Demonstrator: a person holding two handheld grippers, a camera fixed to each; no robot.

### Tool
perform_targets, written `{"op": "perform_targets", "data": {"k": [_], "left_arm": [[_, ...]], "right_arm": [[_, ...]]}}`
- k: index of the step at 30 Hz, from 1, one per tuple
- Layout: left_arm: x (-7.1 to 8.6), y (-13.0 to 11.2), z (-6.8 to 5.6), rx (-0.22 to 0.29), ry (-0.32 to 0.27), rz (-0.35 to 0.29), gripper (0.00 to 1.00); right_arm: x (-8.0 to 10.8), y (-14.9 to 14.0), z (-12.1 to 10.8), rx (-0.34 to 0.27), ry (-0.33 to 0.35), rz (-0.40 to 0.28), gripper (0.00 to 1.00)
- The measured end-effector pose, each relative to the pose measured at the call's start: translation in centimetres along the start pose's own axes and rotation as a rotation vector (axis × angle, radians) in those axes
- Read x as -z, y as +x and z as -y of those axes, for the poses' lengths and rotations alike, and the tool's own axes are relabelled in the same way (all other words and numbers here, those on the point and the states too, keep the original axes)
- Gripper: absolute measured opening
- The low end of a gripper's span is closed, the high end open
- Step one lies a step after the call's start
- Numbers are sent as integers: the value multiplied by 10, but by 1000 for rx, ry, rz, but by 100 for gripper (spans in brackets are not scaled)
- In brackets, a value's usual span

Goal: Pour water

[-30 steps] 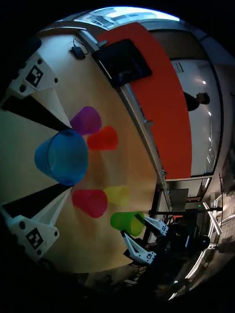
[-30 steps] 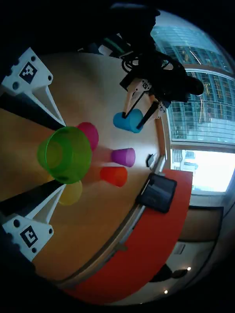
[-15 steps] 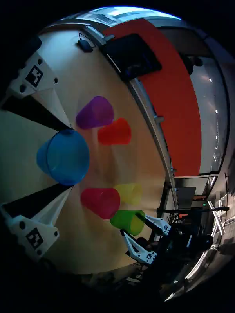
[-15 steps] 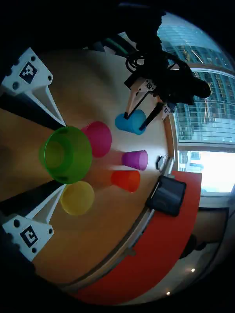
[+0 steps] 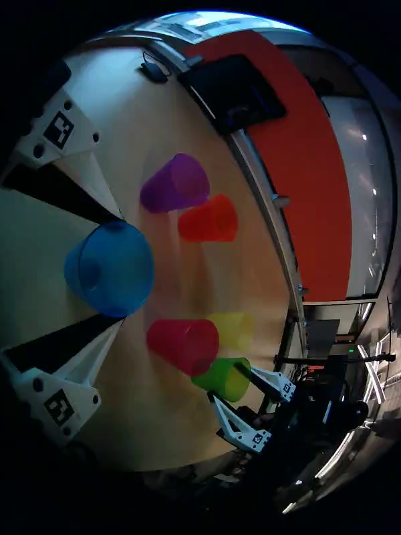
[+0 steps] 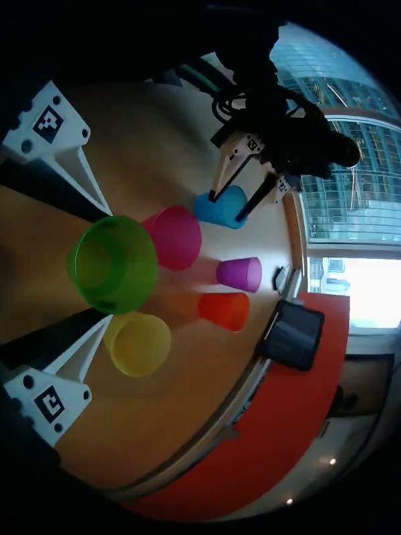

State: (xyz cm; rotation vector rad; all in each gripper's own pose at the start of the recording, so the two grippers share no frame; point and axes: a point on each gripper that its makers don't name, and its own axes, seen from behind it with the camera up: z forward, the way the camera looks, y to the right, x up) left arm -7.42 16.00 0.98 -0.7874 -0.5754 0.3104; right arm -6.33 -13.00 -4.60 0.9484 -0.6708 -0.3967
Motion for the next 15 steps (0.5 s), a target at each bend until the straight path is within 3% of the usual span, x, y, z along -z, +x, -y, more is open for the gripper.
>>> {"op": "perform_targets", "data": {"k": [15], "left_arm": [[-1, -10, 2, -6, 0, 32, 89]], "right_arm": [[-6, -5, 1, -1, -1, 9, 89]]}}
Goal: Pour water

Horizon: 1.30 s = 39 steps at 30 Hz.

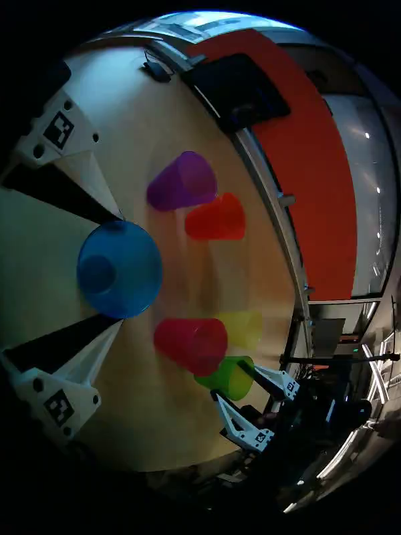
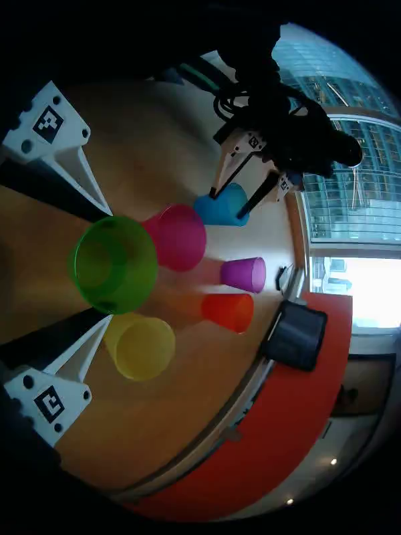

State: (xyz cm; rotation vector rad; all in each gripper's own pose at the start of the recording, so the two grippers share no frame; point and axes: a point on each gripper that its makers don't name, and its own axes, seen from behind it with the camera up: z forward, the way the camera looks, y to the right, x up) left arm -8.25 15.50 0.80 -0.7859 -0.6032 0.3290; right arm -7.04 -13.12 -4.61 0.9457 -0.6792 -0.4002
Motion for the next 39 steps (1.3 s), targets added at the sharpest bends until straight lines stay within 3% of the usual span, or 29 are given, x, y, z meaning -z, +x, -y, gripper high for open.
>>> {"op": "perform_targets", "data": {"k": [9, 21, 39], "left_arm": [[2, -5, -1, 3, -2, 19, 96], [8, -15, 2, 29, -4, 40, 96], [14, -22, 3, 23, -1, 57, 96]], "right_arm": [[-3, -4, 3, -4, 3, 5, 89], [-8, -6, 4, -16, 5, 3, 89], [-13, -14, 1, -22, -2, 12, 91]]}}
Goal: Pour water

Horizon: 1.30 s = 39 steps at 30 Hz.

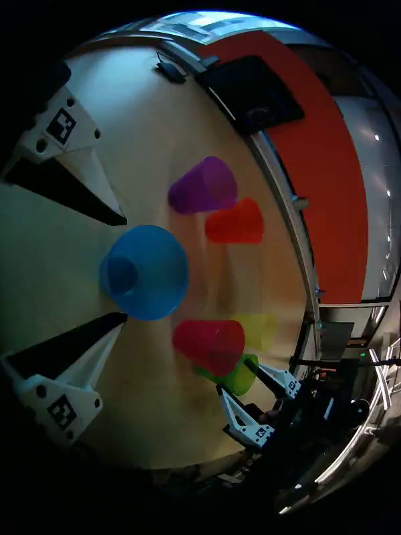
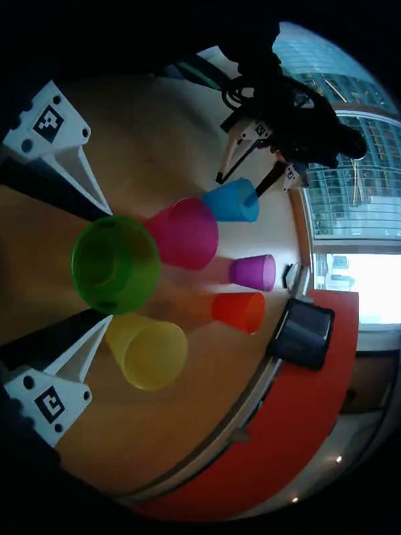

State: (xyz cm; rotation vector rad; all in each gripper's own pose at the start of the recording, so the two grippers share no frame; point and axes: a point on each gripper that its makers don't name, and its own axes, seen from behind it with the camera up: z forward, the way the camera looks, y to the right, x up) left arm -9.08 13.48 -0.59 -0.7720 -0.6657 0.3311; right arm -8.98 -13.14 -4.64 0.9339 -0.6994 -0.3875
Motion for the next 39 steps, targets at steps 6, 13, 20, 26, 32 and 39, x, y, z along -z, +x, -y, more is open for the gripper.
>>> {"op": "perform_targets", "data": {"k": [6, 13, 20, 26, 32, 39], "left_arm": [[2, 0, 0, 3, 0, 1, 96], [8, -3, 2, 7, 6, 2, 96], [19, -11, 4, 17, 23, 5, 96], [30, -21, 4, 35, 42, 8, 96], [40, -29, 2, 52, 60, 5, 96], [49, -34, 5, 74, 94, 1, 96]], "right_arm": [[4, 2, 1, -11, 3, -3, 98], [13, -5, -3, -15, -16, 5, 100], [29, -20, -10, -34, -53, 9, 100], [45, -32, -13, -63, -83, 2, 100], [61, -39, -16, -77, -120, -11, 100], [73, -40, -17, -97, -154, -40, 100]]}}
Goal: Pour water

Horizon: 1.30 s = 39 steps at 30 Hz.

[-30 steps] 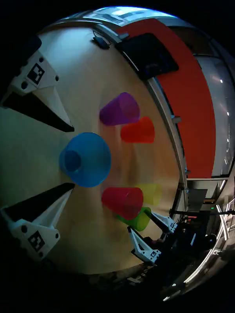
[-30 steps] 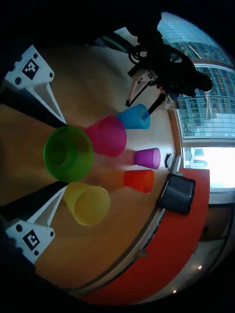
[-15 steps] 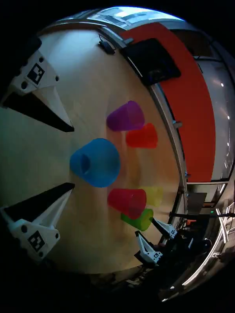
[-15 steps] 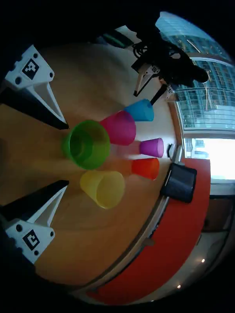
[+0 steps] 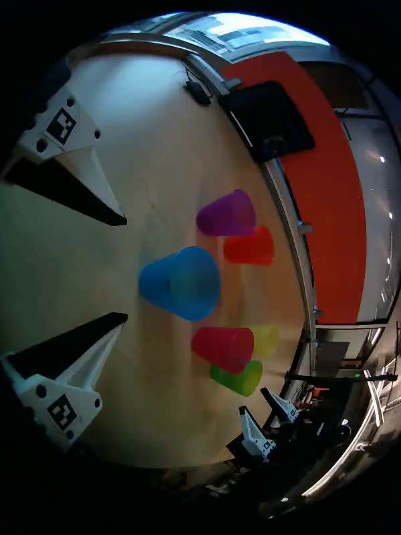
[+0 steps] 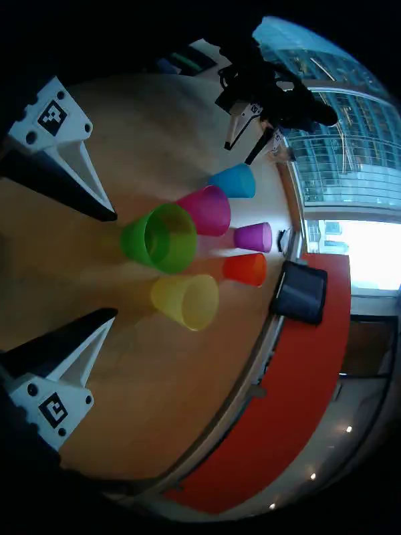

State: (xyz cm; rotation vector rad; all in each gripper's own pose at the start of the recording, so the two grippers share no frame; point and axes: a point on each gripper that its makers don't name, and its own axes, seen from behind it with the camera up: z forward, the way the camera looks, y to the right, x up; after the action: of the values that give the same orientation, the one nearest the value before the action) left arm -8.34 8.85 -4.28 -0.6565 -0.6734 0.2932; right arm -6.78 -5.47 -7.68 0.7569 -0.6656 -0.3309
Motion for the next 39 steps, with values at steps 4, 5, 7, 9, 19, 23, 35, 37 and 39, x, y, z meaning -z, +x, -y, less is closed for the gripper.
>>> {"op": "perform_targets", "data": {"k": [4, 5, 7, 9, 19, 23, 35, 37, 39], "left_arm": [[6, -1, 7, 6, 36, -6, 96], [8, -1, 10, 10, 47, -10, 96], [12, 0, 16, 22, 75, -22, 96], [16, 1, 22, 38, 105, -37, 96], [31, 10, 53, 109, 267, -150, 96], [38, 18, 64, 121, 326, -199, 96], [61, 44, 89, 186, 456, -368, 96], [65, 48, 91, 193, 473, -393, 96], [68, 52, 93, 198, 489, -415, 96]], "right_arm": [[7, 2, -5, -9, -34, -24, 100], [8, 3, -7, -13, -45, -32, 100], [11, 6, -12, -24, -69, -52, 100], [14, 10, -16, -38, -94, -74, 100], [25, 35, -48, -132, -250, -211, 100], [30, 48, -57, -169, -301, -269, 100], [38, 75, -82, -232, -465, -418, 100], [39, 79, -86, -246, -497, -445, 100], [41, 82, -89, -262, -524, -473, 100]]}}
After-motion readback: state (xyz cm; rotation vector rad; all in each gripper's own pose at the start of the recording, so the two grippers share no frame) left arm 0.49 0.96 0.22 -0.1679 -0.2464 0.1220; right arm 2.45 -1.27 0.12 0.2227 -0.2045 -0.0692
